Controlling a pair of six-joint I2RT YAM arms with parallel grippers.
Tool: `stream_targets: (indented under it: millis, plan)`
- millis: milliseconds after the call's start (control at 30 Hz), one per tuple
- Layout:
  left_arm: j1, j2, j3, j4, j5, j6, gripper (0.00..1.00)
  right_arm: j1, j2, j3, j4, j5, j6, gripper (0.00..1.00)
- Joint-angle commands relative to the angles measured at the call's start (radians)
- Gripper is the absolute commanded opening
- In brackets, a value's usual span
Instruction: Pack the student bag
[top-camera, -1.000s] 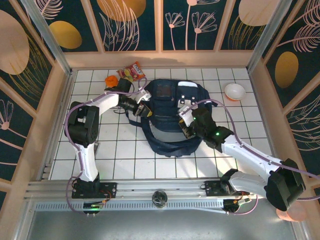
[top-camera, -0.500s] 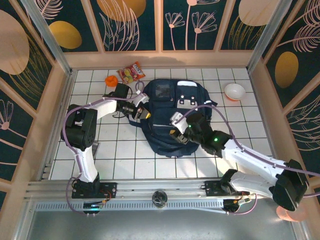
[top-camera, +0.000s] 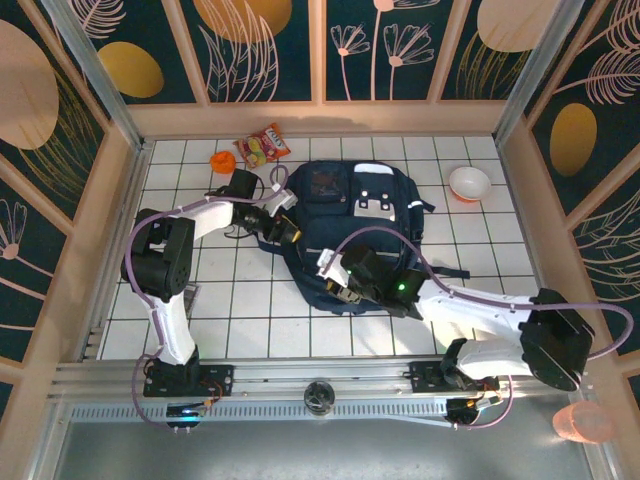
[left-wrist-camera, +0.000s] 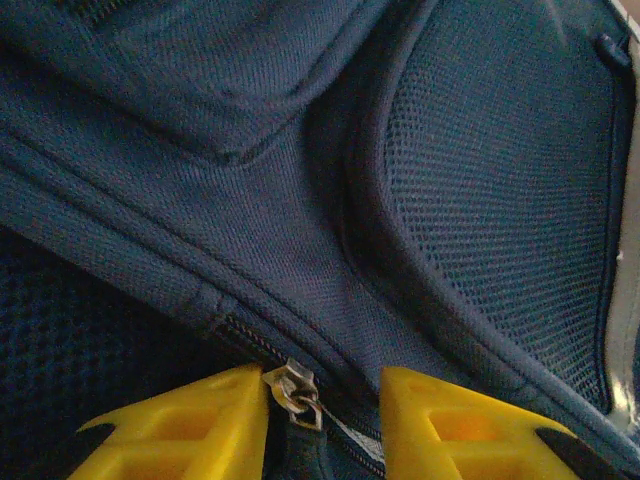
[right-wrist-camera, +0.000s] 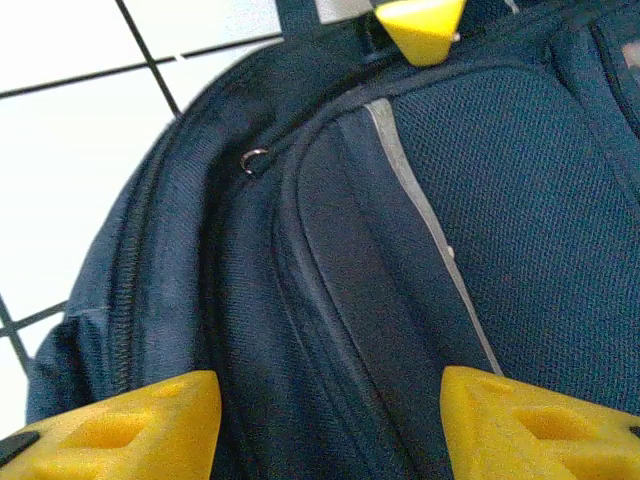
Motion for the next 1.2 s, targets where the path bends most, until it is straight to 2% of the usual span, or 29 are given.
stream_targets:
  millis: [0,67,133,200,267,433,467,667,833,933,1167]
  plan:
    - [0.012,-0.025,-0.019,-0.060,0.061,0.052,0.30,-0.033,0.030,0.001,0.047,0.041,-0.019,0.57]
    - [0.018,-0.032,-0.028,-0.063,0.077,0.058,0.27,-0.051,0.045,0.004,0.048,0.060,-0.021,0.52]
    - [0.021,-0.042,-0.038,-0.057,0.098,0.061,0.25,-0.067,0.055,0.004,0.064,0.095,-0.017,0.40]
    - [0.021,-0.049,-0.046,-0.052,0.115,0.063,0.19,-0.082,0.064,0.008,0.080,0.129,-0.010,0.26]
    - [0.021,-0.054,-0.051,-0.048,0.116,0.062,0.14,-0.094,0.067,0.014,0.094,0.155,0.002,0.16]
    - [0.022,-0.079,-0.062,-0.021,0.078,0.068,0.02,-0.122,0.034,0.030,0.117,0.138,0.034,0.01]
    - [0.021,-0.089,-0.069,-0.006,0.062,0.065,0.00,-0.126,0.020,0.032,0.120,0.129,0.039,0.00]
    - [0.021,-0.154,-0.117,0.063,0.000,0.064,0.00,-0.171,-0.087,0.045,0.122,0.031,0.057,0.00]
    - [0.021,-0.229,-0.188,0.145,0.029,0.015,0.00,-0.206,-0.114,0.060,0.111,0.013,0.090,0.00]
    - [0.007,-0.271,-0.238,0.233,0.072,-0.119,0.00,-0.206,-0.085,0.060,0.109,0.017,0.106,0.00]
    - [-0.036,-0.341,-0.390,0.385,0.051,-0.470,0.00,-0.179,-0.027,0.041,0.138,0.017,0.125,0.00]
